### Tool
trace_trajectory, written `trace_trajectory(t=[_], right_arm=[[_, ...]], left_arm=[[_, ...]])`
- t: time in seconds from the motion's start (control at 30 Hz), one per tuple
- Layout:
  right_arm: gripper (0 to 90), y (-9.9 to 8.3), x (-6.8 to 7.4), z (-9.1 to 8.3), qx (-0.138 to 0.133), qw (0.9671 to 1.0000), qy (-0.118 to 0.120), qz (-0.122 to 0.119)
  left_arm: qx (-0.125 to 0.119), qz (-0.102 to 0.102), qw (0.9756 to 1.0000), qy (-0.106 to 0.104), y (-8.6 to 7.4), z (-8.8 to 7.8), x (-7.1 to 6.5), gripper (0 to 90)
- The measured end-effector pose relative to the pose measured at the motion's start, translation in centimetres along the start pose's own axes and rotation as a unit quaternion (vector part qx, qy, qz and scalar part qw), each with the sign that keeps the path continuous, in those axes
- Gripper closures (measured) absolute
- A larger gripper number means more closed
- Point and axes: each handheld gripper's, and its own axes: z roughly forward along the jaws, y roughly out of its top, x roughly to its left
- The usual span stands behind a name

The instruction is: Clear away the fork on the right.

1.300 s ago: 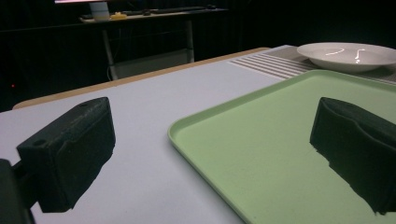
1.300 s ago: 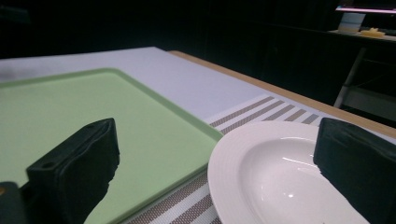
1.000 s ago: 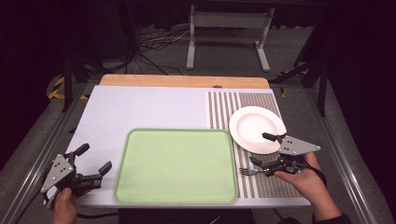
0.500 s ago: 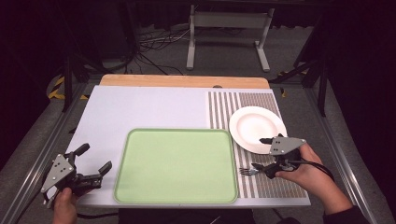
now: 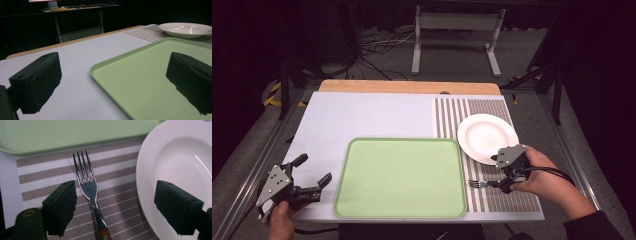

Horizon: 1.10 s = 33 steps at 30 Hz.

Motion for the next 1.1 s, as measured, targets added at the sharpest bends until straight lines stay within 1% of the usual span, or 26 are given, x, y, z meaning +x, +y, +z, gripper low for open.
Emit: trace_trajectory(t=[0.07, 0.17, 0.23, 0.27, 0.3, 0.33, 0.4, 0.43, 0.5, 0.53, 0.6, 0.67, 0.73, 0.77, 0.8, 0.87, 0.9, 0.93, 0.97, 1.0, 1.03, 1.07, 1.1], right_arm=[[18.9, 0.1, -0.1, 0.1, 0.016, 0.9998, 0.006, -0.007], [18.9, 0.1, -0.2, 0.2, 0.033, 0.9991, 0.012, -0.021], [18.9, 0.1, -0.1, 0.2, 0.037, 0.999, 0.014, -0.021], [19.5, 0.1, -0.1, 0.3, 0.046, 0.9985, 0.02, -0.023], [19.5, 0.1, -0.1, 0.3, 0.046, 0.9985, 0.02, -0.023], [20.5, 0.1, -0.1, 0.3, 0.051, 0.9981, 0.024, -0.024], [21.1, 0.1, -0.1, 0.4, 0.065, 0.9971, 0.033, -0.02], [21.5, 0.1, -0.1, 0.5, 0.07, 0.9966, 0.036, -0.023], [21.7, 0.1, 0.0, 0.6, 0.083, 0.9952, 0.044, -0.029], [21.7, 0.1, 0.0, 0.7, 0.089, 0.9946, 0.048, -0.026], [22.0, 0.1, -0.1, 0.8, 0.101, 0.993, 0.055, -0.029], [22.2, 0.1, -0.1, 0.9, 0.106, 0.9919, 0.061, -0.032], [22.4, 0.1, -0.1, 0.9, 0.115, 0.9909, 0.062, -0.031], [22.8, 0.1, -0.2, 1.0, 0.119, 0.99, 0.067, -0.034], [22.8, 0.1, -0.2, 1.0, 0.119, 0.99, 0.067, -0.034], [23.3, 0.1, -0.2, 1.2, 0.131, 0.9881, 0.071, -0.038], [23.8, 0.1, -0.2, 1.3, 0.144, 0.9859, 0.075, -0.042], [23.8, 0.1, -0.2, 1.3, 0.144, 0.9859, 0.075, -0.042], [24.3, 0.0, -0.2, 1.4, 0.155, 0.9842, 0.076, -0.039], [24.3, 0.0, -0.2, 1.4, 0.155, 0.9842, 0.076, -0.039], [24.5, 0.0, -0.3, 1.5, 0.158, 0.9832, 0.08, -0.045], [24.7, 0.0, -0.3, 1.7, 0.161, 0.9822, 0.084, -0.047], [24.8, -0.1, -0.2, 1.7, 0.166, 0.9815, 0.084, -0.045]], left_arm=[[0.0, 0.001, 1.0, 0.0, 0.0, 0.0, 0.0, 0.7], [-0.001, 0.0, 1.0, 0.0, 0.0, 0.0, 0.0, 0.7], [0.0, 0.001, 1.0, 0.0, 0.0, 0.0, 0.0, 0.7], [-0.001, 0.0, 1.0, 0.001, 0.0, 0.0, 0.0, 0.7], [-0.001, 0.0, 1.0, 0.001, 0.0, 0.0, 0.0, 0.7], [0.0, 0.001, 1.0, 0.001, 0.0, 0.0, 0.0, 0.7], [0.003, -0.001, 1.0, 0.0, 0.0, 0.0, 0.0, 0.7], [0.005, 0.0, 1.0, -0.001, 0.0, 0.0, 0.0, 0.7], [0.005, 0.001, 1.0, -0.001, 0.0, 0.0, 0.0, 0.7], [0.005, 0.0, 1.0, -0.002, 0.0, 0.1, 0.0, 0.7], [0.006, 0.001, 1.0, -0.001, 0.0, 0.1, 0.0, 0.7], [0.006, 0.001, 1.0, -0.001, 0.0, 0.1, 0.0, 0.7], [0.006, 0.001, 1.0, -0.002, 0.0, 0.1, 0.0, 0.7], [0.006, 0.001, 1.0, -0.002, 0.0, 0.1, 0.0, 0.7], [0.006, 0.001, 1.0, -0.002, 0.0, 0.1, 0.0, 0.7], [0.006, 0.001, 1.0, -0.002, 0.0, 0.1, 0.0, 0.7], [0.006, 0.001, 1.0, -0.002, 0.0, 0.1, 0.0, 0.7], [0.006, 0.001, 1.0, -0.002, 0.0, 0.1, 0.0, 0.7], [0.006, 0.001, 1.0, -0.002, 0.0, 0.1, 0.0, 0.7], [0.006, 0.001, 1.0, -0.002, 0.0, 0.1, 0.0, 0.7], [0.006, 0.001, 1.0, -0.002, 0.0, 0.1, 0.0, 0.7], [0.006, 0.001, 1.0, -0.002, 0.0, 0.1, 0.0, 0.7], [0.006, 0.002, 1.0, -0.002, 0.0, 0.1, 0.0, 0.7]])
